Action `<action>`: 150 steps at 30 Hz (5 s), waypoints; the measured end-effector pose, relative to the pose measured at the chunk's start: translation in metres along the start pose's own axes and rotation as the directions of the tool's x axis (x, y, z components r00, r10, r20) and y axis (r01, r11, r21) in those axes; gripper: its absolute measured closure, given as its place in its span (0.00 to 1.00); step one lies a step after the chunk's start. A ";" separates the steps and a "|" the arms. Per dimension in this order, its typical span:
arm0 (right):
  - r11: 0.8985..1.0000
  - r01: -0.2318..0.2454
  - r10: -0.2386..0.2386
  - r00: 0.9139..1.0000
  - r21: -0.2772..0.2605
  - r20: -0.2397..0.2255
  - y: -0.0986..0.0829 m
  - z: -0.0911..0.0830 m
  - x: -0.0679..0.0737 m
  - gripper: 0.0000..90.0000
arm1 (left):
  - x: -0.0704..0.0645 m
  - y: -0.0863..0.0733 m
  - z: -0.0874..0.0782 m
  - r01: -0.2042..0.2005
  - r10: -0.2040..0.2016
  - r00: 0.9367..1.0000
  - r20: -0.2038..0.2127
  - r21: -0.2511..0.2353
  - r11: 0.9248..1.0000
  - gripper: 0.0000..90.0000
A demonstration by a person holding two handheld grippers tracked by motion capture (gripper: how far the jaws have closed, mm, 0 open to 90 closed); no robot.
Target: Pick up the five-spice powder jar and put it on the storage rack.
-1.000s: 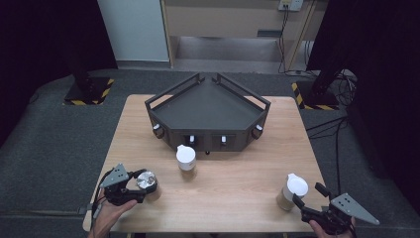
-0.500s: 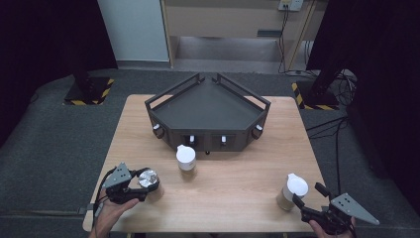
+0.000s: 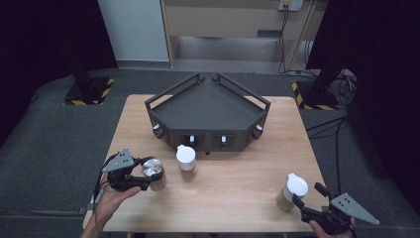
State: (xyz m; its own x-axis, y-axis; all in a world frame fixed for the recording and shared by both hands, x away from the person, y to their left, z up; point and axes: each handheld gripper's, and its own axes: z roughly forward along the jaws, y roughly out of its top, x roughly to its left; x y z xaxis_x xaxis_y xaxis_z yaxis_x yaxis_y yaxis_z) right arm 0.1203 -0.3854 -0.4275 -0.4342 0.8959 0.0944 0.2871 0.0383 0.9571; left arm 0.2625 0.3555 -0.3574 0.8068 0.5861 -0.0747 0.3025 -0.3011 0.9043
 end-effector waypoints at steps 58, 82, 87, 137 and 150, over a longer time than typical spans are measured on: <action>1.000 -0.018 0.018 1.000 -0.016 -0.025 -0.003 -0.002 -0.005 0.10 | 0.074 0.148 0.110 0.149 -0.168 0.939 -0.300 -0.085 0.985 0.38; 1.000 -0.019 0.018 0.999 -0.020 -0.032 -0.003 -0.002 -0.006 0.10 | 0.075 0.134 0.132 0.194 -0.210 0.916 -0.343 -0.080 0.978 0.38; 1.000 -0.020 0.020 0.999 -0.021 -0.032 -0.003 -0.002 -0.006 0.10 | 0.074 0.132 0.134 0.192 -0.207 0.914 -0.349 -0.078 0.978 0.38; 1.000 -0.008 0.007 0.999 -0.019 -0.039 -0.002 -0.001 -0.005 0.11 | 0.032 0.116 0.055 0.045 -0.084 0.977 -0.197 -0.197 0.979 0.04; 1.000 -0.003 0.002 0.999 -0.019 -0.037 -0.002 -0.001 -0.003 0.11 | 0.011 0.084 0.013 0.008 -0.034 0.993 -0.116 -0.224 0.975 0.04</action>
State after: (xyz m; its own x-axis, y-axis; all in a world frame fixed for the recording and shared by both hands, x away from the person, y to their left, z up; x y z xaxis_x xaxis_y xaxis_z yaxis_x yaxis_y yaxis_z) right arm 0.1201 -0.3892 -0.4292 -0.4653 0.8787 0.1064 0.2720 0.0276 0.9619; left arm 0.3032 0.3266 -0.2883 0.7318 0.6792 -0.0566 0.1874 -0.1207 0.9748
